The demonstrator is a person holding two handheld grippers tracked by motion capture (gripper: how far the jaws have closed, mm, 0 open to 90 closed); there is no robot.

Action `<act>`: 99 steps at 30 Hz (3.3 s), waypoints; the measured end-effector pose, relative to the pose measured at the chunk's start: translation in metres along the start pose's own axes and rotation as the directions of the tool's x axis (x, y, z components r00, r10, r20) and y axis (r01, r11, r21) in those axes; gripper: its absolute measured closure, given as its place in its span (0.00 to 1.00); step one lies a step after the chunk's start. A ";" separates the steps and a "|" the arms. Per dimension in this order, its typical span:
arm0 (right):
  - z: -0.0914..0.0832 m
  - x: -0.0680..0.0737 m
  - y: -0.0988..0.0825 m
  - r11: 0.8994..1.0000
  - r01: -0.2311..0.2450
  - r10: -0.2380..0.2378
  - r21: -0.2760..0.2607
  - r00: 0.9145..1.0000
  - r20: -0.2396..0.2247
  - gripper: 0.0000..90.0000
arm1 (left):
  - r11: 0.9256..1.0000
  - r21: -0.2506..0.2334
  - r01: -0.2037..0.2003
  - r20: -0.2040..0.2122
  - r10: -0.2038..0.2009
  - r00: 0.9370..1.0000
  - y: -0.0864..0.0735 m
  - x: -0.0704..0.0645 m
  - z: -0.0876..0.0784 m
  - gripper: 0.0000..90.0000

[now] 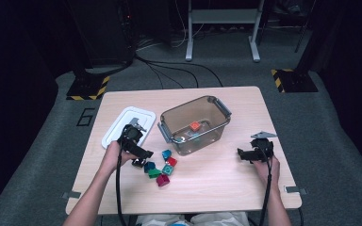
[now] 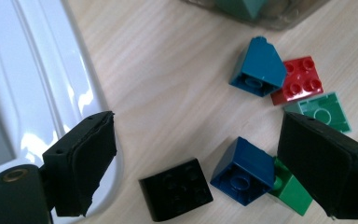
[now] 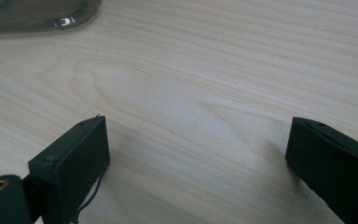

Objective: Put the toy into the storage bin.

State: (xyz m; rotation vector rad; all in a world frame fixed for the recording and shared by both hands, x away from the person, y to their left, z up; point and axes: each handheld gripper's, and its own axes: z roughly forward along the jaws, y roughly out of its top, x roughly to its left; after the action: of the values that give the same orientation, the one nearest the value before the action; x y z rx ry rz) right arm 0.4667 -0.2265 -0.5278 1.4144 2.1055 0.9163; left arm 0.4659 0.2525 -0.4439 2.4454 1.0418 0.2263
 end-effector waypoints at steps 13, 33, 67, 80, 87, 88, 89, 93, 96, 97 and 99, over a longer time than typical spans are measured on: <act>0.000 0.000 0.000 1.000 0.000 0.000 0.001 1.000 0.001 0.06 | 0.999 0.022 -0.043 0.043 0.042 0.998 -0.023 -0.017 0.009 0.15; 0.000 0.000 0.000 1.000 0.000 0.000 0.001 1.000 0.001 0.06 | 0.984 0.016 -0.178 0.090 0.176 0.980 -0.027 -0.050 0.018 0.42; 0.000 0.000 0.000 1.000 0.001 -0.001 0.000 1.000 0.001 0.06 | 0.982 0.016 -0.189 0.105 0.186 0.977 -0.034 -0.056 0.013 0.74; 0.000 0.000 0.000 1.000 0.000 0.000 0.001 1.000 0.001 0.06 | 0.984 -0.012 -0.177 0.075 0.177 0.981 -0.025 -0.047 -0.007 0.74; 0.000 0.000 0.000 1.000 -0.001 0.001 -0.001 1.000 0.002 0.06 | 0.983 -0.024 -0.180 0.060 0.181 0.982 -0.016 -0.042 -0.017 0.74; 0.000 0.000 0.000 1.000 -0.001 0.001 -0.001 1.000 0.002 0.06 | 0.983 -0.030 -0.179 0.061 0.181 0.982 -0.015 -0.042 -0.019 0.74; 0.000 0.000 0.000 1.000 -0.001 0.001 -0.001 1.000 0.002 0.06 | 0.984 -0.032 -0.176 0.055 0.178 0.983 -0.013 -0.041 -0.020 0.74; 0.000 0.000 0.000 1.000 -0.001 0.001 -0.001 1.000 0.002 0.06 | 0.984 -0.040 -0.176 0.047 0.178 0.983 -0.008 -0.039 -0.026 0.74; 0.000 0.000 0.000 1.000 -0.001 0.001 -0.001 1.000 0.002 0.06 | 0.983 -0.048 -0.175 0.046 0.178 0.983 -0.004 -0.038 -0.029 0.74; 0.000 0.000 0.000 1.000 -0.002 0.002 0.000 1.000 0.002 0.06 | 0.983 -0.048 -0.180 0.042 0.182 0.982 -0.002 -0.037 -0.031 0.74; 0.000 0.000 0.000 1.000 -0.003 0.003 0.000 1.000 0.002 0.06 | 0.982 -0.051 -0.180 0.039 0.183 0.982 0.001 -0.036 -0.034 0.74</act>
State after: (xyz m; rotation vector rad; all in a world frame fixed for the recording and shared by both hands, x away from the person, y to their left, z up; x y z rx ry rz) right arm 0.4666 -0.2264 -0.5278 1.4182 2.1025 0.9159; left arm 0.4301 0.2383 -0.4129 2.4914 0.7857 0.2523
